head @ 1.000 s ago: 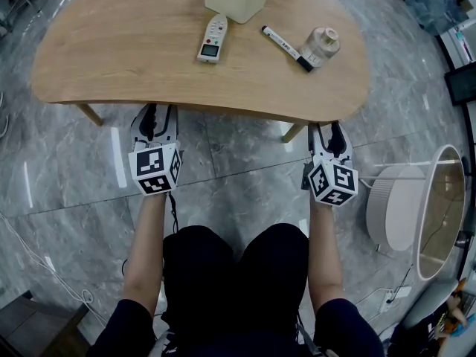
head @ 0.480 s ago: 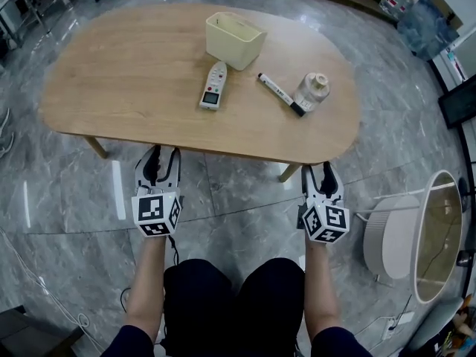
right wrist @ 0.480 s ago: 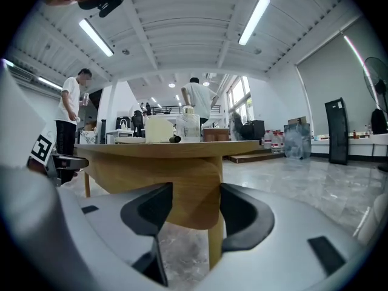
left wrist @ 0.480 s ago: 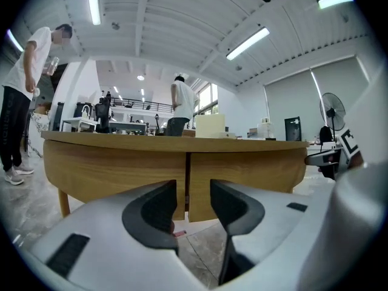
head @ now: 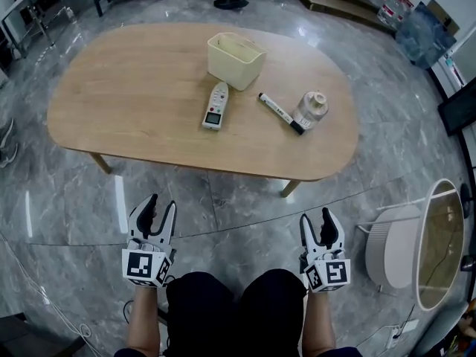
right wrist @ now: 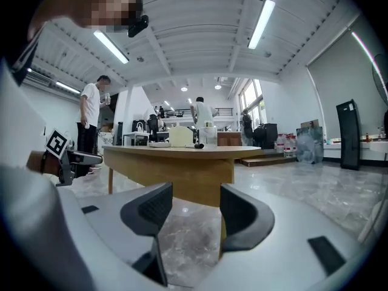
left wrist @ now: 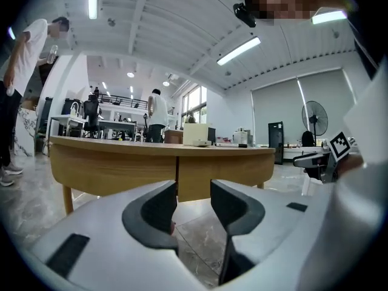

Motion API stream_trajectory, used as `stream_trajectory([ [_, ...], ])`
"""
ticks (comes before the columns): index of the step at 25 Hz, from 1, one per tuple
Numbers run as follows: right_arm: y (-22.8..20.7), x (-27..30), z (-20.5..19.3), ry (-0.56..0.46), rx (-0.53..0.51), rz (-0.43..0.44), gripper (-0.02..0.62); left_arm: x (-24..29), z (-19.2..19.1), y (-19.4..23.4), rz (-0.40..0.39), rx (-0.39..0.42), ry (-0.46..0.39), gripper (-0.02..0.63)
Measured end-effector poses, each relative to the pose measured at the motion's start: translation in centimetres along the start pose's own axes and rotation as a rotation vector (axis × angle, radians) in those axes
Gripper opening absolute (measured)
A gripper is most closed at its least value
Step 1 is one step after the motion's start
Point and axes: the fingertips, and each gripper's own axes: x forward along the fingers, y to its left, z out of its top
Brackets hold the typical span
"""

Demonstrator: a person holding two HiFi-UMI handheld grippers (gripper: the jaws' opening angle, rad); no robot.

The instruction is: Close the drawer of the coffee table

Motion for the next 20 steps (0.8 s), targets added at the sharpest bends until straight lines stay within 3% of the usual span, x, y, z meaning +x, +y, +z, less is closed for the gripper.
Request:
stream_trajectory([
  [7,1.0,-3.8,-0.5,0.000,0.027,0.054,0.256,-3.9,-2.0,-2.0,-0.058,-0.021,0.049,0.175],
  [12,2.2,-4.4,-0.4,-0.028,0.000,0.080,0.253,-5.4,-2.6,-2.9,-0.078,-0.066,0.036,0.175],
  [15,2.0,-4.8,0.1,-0.064,-0.004,0.058,0.173,-6.2,-2.1,-2.8,-0.054,-0.068,0.002,0.081],
  [17,1.4,-5.0,0.3,-0.089,0.020,0.040,0.044,-6.5,-1.5,-2.8,-0.056,-0.068,-0.020,0.031],
  [20,1.4,-5.1,0.3,-0.092,0.030,0.045,0.028,-6.7,-1.0,-3.2,-0.085,-0.046,-0.036,0.025],
])
